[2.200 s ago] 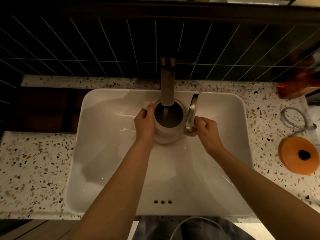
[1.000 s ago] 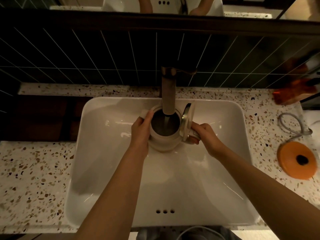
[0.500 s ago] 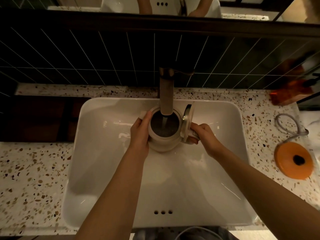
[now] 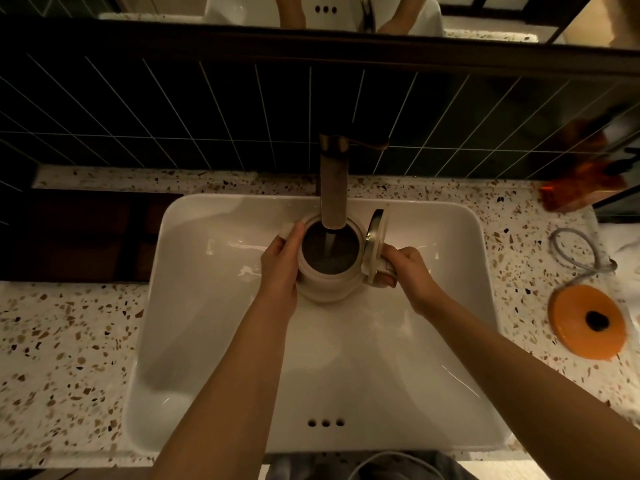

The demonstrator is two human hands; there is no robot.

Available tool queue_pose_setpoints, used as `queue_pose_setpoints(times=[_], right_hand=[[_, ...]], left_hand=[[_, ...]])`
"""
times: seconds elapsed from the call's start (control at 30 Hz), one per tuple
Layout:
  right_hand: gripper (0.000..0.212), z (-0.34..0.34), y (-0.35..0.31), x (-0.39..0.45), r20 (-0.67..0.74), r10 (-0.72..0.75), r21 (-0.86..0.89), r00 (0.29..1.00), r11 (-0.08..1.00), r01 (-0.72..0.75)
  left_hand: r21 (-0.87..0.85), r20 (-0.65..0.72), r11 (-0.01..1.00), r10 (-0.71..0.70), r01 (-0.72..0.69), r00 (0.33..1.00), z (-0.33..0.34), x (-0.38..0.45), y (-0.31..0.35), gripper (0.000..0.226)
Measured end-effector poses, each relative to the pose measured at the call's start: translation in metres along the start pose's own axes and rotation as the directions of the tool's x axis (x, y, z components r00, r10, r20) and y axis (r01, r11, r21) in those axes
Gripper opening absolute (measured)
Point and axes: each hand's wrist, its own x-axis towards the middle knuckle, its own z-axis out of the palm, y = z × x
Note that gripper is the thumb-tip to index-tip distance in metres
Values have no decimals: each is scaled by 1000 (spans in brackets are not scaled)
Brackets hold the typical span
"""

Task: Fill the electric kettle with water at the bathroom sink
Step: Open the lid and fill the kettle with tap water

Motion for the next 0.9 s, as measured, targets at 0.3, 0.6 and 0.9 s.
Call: queue_pose_setpoints(times=[0.3,0.6,0.9], right_hand=[[59,0,0,5,-30,10,-25,1000,1000,-11],[59,1,-2,5,-25,19,-27,1000,999,-20],[67,1,-8,4,-2,7,-46,1000,999,-7]], left_hand=[[-8,2,1000,12,-12,1000,0,-1,2,31],[15,4,1000,1,-1,1000,-1,-1,3,17],[-17,10,1000,-3,3,1000,-1,-4,4,26]])
